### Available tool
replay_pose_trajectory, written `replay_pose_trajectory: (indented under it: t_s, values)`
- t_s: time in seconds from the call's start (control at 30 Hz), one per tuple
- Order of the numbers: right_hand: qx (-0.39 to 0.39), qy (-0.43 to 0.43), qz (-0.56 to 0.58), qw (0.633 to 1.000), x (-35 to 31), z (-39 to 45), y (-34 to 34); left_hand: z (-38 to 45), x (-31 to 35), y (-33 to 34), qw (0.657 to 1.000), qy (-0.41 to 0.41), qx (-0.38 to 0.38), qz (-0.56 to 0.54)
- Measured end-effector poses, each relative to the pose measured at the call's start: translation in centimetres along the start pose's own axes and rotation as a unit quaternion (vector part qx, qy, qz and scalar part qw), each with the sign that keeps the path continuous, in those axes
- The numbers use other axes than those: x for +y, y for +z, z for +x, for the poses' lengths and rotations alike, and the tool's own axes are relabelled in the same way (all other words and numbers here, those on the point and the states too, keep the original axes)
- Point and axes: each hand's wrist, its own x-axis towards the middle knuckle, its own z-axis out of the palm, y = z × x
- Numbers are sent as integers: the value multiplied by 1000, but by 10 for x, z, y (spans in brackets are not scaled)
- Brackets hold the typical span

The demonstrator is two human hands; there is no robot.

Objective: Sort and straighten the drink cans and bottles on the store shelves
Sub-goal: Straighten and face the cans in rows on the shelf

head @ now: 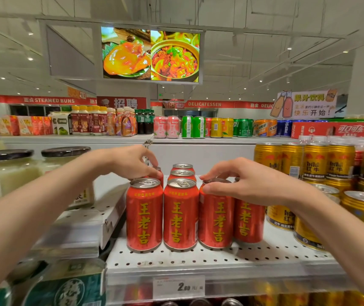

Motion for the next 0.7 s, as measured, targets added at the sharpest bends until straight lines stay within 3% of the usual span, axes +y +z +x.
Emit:
replay_pose_trajectory:
  t_s: [0.3, 0.47, 0.7]
  values:
    - [-3, -8, 4, 1000, -6, 15, -14, -23, -1, -5, 997, 42, 47, -39]
    - [-3, 2, -29, 1000, 2, 70, -11, -39, 1, 2, 996, 82, 25, -26]
    - [-77, 91, -28, 992, 8, 140, 11, -44, -4, 17, 994, 83, 50, -50]
